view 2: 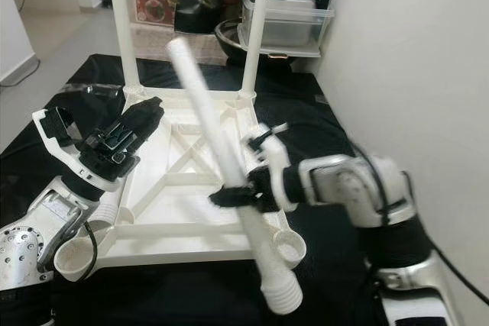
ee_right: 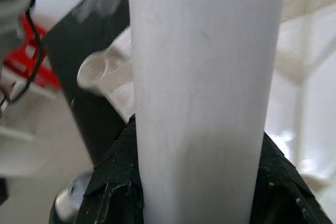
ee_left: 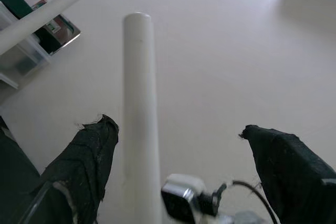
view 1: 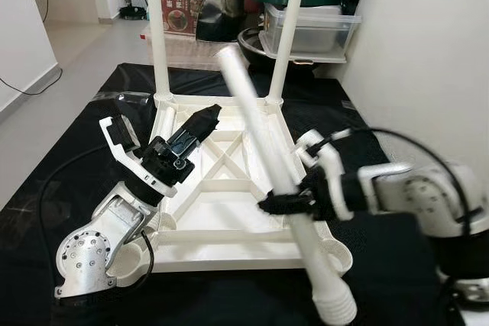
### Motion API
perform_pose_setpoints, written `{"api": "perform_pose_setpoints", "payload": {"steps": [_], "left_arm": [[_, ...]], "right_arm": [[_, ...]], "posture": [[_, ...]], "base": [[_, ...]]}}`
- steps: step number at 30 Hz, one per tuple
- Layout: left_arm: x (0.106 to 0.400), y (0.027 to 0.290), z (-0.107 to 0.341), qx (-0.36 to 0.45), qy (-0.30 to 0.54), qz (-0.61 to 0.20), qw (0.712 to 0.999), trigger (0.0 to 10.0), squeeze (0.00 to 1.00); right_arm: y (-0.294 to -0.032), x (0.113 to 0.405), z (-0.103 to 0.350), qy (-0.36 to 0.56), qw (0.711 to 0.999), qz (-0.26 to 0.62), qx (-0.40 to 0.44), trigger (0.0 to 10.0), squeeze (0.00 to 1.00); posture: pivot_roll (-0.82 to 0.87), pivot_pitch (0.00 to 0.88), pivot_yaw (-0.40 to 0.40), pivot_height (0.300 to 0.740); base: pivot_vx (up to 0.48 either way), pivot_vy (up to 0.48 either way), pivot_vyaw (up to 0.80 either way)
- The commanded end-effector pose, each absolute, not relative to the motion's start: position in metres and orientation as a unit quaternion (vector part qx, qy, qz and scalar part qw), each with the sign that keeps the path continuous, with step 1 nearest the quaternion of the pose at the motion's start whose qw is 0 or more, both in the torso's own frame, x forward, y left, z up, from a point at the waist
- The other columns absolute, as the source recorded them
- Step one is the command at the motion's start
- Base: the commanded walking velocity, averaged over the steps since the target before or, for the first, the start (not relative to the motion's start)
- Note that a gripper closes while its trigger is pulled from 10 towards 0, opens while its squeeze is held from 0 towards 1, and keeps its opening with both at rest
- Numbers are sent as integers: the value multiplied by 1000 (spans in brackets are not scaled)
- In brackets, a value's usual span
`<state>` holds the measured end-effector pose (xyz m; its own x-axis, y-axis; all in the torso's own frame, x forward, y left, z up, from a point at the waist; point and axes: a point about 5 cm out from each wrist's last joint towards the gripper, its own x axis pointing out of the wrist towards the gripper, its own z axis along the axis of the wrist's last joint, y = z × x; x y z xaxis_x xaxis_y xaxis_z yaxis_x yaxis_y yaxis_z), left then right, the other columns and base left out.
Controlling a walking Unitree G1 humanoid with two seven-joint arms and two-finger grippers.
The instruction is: Building children table
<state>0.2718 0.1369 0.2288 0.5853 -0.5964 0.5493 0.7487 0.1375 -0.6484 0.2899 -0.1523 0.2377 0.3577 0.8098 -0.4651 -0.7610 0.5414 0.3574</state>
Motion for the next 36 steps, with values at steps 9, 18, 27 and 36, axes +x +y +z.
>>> {"api": "perform_pose_setpoints", "payload": {"steps": [9,18,27,36], "left_arm": [[275,140,208,-450,-35,-409,793,10000,0],[275,141,197,-420,-20,-384,822,10000,0],[286,150,175,-377,12,-302,875,10000,0],[289,166,167,-358,23,-262,896,10000,0]], "right_arm": [[-175,325,278,175,905,378,89,0,0],[-191,350,298,17,953,250,169,0,0],[-186,348,281,-25,947,202,249,0,0],[-185,341,276,-37,946,214,242,0,0]], "posture": [[60,0,-104,740],[85,0,-105,740],[82,0,-78,740],[80,0,-73,740]], "base": [[0,0,0],[0,0,0],[0,0,0],[0,0,0]]}}
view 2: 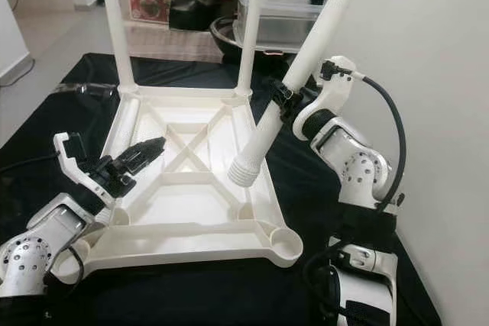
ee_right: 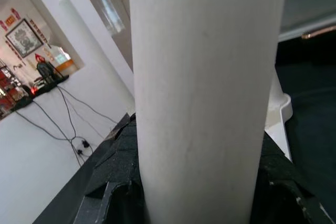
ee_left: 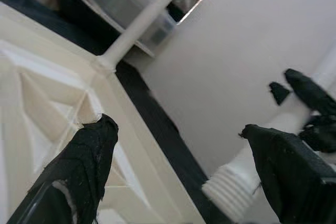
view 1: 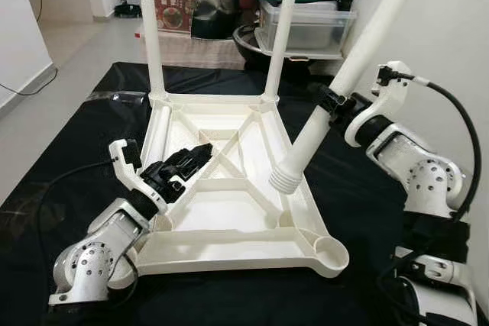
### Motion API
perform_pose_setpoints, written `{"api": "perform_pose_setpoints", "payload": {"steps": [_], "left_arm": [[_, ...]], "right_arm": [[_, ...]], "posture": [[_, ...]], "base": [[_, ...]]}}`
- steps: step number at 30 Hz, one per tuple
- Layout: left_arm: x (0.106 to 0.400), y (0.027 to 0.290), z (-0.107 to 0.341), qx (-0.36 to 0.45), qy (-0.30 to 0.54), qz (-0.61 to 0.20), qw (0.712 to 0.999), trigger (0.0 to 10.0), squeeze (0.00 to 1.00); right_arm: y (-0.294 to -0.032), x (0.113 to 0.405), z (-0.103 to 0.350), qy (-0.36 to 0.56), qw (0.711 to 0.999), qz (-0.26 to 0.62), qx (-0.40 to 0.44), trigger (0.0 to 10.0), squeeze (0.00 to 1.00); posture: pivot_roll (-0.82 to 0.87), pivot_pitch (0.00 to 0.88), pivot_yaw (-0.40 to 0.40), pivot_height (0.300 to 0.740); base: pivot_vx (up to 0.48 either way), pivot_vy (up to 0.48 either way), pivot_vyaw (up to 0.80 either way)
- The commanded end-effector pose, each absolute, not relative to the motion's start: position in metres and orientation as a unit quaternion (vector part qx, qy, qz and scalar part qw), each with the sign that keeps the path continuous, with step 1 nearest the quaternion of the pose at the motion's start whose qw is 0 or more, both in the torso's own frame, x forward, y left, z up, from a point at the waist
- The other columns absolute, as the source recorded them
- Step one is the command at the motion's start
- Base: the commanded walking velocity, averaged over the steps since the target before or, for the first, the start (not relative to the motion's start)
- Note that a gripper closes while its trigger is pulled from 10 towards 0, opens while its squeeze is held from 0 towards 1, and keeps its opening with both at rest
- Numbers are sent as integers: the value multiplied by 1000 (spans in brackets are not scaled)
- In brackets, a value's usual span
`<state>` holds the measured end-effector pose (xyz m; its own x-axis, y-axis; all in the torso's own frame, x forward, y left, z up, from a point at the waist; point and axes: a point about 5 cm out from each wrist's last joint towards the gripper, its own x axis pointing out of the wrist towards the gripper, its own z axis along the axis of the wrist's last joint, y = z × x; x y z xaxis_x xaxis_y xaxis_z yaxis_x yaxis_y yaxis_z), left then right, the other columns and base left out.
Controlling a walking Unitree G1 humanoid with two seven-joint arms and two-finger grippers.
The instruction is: Building children table
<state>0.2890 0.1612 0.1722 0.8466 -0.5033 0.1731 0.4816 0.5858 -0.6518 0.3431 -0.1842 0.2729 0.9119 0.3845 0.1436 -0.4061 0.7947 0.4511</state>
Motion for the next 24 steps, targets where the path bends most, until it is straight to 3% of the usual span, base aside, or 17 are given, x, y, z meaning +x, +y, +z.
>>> {"api": "perform_pose_setpoints", "payload": {"steps": [1,24], "left_arm": [[289,167,166,-358,22,-258,897,10000,0],[285,170,171,-351,17,-288,891,10000,0]], "right_arm": [[-184,340,276,-40,946,216,240,0,0],[-160,327,272,-55,916,321,236,0,0]], "posture": [[80,0,-73,740],[95,0,-75,740]], "base": [[0,0,0],[0,0,0]]}}
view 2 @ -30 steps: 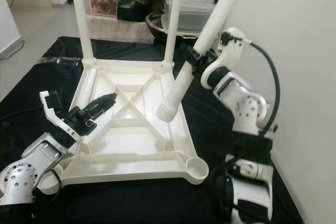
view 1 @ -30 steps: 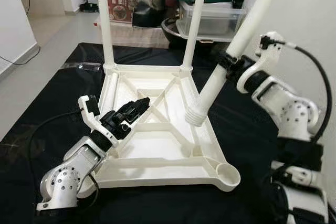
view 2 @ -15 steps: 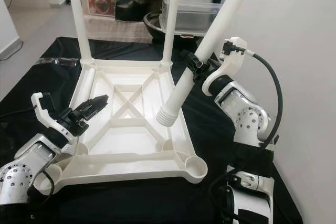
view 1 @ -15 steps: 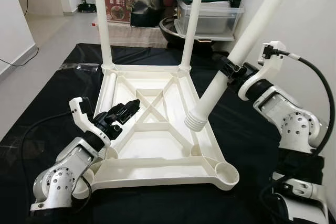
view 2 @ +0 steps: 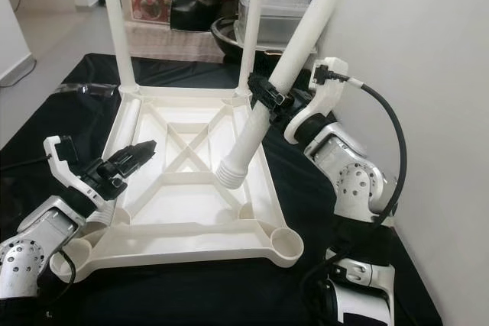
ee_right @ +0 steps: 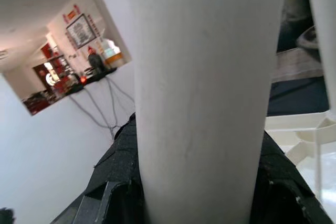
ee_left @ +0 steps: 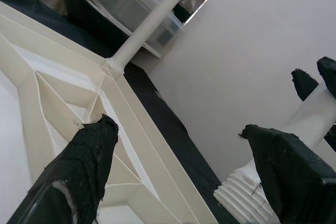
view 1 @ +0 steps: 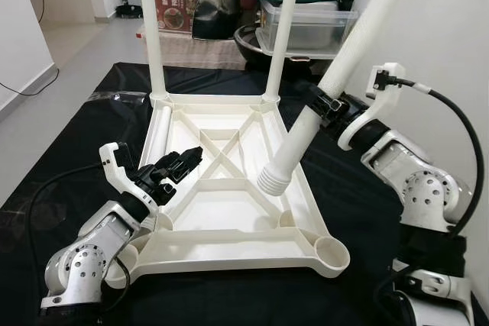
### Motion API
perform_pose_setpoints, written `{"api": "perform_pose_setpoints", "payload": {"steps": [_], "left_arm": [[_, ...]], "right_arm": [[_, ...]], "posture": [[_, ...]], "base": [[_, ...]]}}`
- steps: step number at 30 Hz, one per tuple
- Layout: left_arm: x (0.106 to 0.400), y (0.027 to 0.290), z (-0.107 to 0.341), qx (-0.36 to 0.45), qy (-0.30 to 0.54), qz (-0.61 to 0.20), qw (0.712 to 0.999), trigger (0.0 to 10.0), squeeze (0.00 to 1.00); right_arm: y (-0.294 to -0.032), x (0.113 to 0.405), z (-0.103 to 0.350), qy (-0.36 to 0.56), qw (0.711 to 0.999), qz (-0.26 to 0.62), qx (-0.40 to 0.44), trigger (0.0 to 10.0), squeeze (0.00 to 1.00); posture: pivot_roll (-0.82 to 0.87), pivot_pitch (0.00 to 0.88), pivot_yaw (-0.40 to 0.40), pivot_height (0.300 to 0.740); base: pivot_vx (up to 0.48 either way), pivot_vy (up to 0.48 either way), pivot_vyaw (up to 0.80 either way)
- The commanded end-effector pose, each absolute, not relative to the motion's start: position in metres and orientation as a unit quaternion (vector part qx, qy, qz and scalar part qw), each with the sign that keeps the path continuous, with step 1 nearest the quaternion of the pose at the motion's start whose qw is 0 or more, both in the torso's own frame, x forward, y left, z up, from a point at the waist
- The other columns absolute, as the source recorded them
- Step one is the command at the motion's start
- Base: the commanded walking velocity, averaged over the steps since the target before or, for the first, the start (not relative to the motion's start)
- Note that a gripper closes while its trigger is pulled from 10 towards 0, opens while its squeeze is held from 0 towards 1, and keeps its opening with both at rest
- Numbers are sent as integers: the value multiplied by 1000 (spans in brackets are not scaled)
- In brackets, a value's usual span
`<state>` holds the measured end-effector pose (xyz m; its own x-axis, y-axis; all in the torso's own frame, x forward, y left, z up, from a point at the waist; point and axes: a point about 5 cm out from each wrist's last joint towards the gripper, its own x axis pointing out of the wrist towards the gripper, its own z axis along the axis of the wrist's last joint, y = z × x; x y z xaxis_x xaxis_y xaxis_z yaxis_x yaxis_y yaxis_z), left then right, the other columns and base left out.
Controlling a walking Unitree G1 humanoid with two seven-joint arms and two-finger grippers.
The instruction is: Building children table
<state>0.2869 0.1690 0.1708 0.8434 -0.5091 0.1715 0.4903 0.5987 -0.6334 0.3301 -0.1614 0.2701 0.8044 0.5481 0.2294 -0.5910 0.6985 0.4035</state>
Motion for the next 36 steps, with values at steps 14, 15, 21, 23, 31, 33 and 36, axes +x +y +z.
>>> {"api": "perform_pose_setpoints", "payload": {"steps": [14,15,21,23,31,33,36], "left_arm": [[281,168,171,-353,19,-303,885,10000,0],[281,167,172,-354,19,-307,883,10000,0],[282,167,171,-352,20,-308,883,10000,0],[281,166,171,-352,22,-311,883,10000,0],[276,160,171,-347,35,-350,869,10000,0],[274,157,172,-343,39,-367,864,10000,0],[268,148,173,-316,58,-421,848,10000,0]], "right_arm": [[-151,319,271,-64,901,365,225,0,0],[-150,318,272,-66,898,374,222,0,0],[-149,318,271,-66,897,376,222,0,0],[-149,318,270,-68,897,376,223,0,0],[-144,315,272,-78,886,400,220,0,0],[-140,312,273,-78,875,425,216,0,0],[-128,305,273,-66,842,492,212,0,0]], "posture": [[95,0,-74,740],[95,0,-74,740],[96,0,-74,740],[96,0,-75,740],[97,0,-71,740],[96,0,-70,740],[99,0,-68,740]], "base": [[0,0,0],[0,0,0],[0,0,0],[0,0,0],[0,0,0],[0,0,0],[0,0,0]]}}
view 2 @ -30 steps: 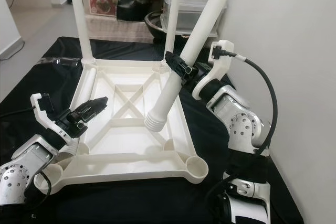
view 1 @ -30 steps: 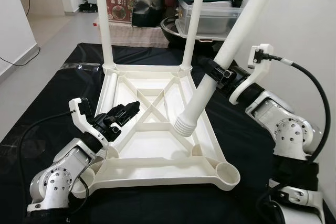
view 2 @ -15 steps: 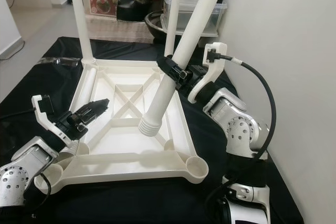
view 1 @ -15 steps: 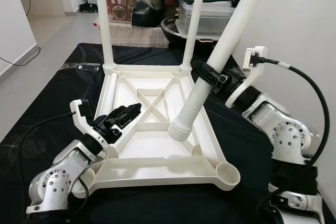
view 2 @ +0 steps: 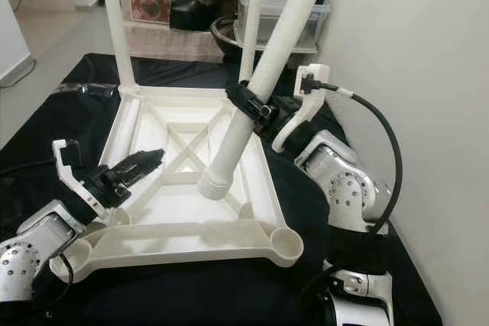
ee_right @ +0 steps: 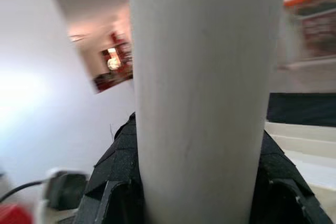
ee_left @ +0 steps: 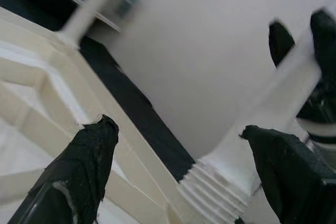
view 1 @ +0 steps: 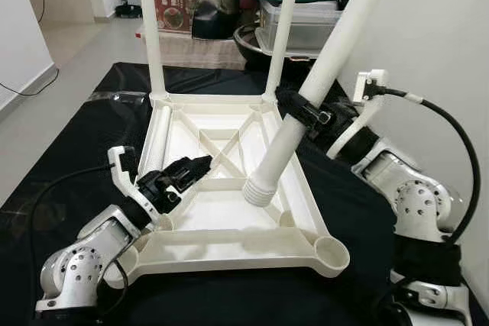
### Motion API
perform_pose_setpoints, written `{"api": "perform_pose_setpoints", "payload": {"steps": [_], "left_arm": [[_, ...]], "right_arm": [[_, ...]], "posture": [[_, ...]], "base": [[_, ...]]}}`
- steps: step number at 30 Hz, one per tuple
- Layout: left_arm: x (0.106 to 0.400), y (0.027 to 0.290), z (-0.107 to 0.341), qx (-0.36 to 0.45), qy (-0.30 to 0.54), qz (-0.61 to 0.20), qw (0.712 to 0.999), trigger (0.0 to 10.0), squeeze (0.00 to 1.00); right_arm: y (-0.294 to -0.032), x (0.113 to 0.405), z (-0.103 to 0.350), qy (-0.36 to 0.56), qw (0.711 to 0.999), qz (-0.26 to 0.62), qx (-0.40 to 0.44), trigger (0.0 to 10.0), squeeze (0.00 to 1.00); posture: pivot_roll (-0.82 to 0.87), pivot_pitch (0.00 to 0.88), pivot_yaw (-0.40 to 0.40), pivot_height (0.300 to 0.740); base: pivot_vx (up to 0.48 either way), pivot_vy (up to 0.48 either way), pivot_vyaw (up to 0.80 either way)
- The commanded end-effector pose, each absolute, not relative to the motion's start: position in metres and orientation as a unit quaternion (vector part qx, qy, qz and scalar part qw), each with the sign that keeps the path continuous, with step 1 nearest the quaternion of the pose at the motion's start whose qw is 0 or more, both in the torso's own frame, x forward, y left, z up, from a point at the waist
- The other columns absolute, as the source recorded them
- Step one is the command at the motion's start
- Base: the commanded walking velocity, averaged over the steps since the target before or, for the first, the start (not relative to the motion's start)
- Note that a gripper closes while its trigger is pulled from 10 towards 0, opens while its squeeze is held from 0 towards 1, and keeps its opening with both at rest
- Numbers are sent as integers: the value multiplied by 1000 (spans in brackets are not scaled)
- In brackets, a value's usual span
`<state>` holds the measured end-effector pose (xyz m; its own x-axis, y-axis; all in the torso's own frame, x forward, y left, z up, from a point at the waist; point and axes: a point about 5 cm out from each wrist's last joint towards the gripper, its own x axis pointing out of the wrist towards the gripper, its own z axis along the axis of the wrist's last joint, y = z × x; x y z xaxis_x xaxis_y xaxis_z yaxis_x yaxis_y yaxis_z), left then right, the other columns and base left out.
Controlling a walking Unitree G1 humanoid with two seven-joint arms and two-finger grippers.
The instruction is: Building children table
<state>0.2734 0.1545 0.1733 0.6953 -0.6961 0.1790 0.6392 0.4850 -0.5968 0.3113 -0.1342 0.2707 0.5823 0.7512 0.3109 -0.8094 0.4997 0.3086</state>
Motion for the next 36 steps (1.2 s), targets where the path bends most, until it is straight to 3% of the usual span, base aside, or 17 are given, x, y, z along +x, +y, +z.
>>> {"api": "perform_pose_setpoints", "payload": {"steps": [1,3,8,9,10,14,16,18,21,31,36], "left_arm": [[268,148,173,-316,58,-421,848,10000,0],[263,144,173,-295,70,-454,838,10000,0],[259,141,173,-280,79,-476,830,10000,0],[257,141,172,-263,87,-492,825,10000,0],[257,141,172,-263,87,-492,825,10000,0],[251,138,167,-224,114,-538,805,10000,0],[251,138,167,-224,114,-538,805,10000,0],[244,135,165,-210,128,-563,789,10000,0],[239,132,162,-200,141,-580,777,10000,0],[235,125,162,-184,151,-622,746,10000,0],[232,119,162,-178,150,-643,730,10000,0]], "right_arm": [[-128,305,273,-66,842,492,212,0,0],[-120,302,273,-55,823,527,206,0,0],[-115,300,272,-48,812,547,196,0,0],[-110,298,273,-46,791,575,205,0,0],[-110,298,273,-46,791,575,205,0,0],[-94,285,279,-49,717,660,219,0,0],[-94,285,279,-49,717,660,219,0,0],[-86,279,281,-53,688,688,228,0,0],[-81,275,284,-57,666,705,236,0,0],[-65,275,291,-74,634,728,250,0,0],[-56,269,292,-82,605,741,280,0,0]], "posture": [[99,0,-68,740],[100,0,-68,740],[100,0,-68,740],[102,0,-65,740],[102,0,-65,740],[106,0,-67,740],[106,0,-67,740],[105,0,-64,740],[105,0,-64,740],[108,0,-63,740],[105,0,-60,740]], "base": [[0,0,0],[0,0,0],[0,0,0],[0,0,0],[0,0,0],[0,0,0],[0,0,0],[0,0,0],[0,0,0],[0,0,0],[0,0,0]]}}
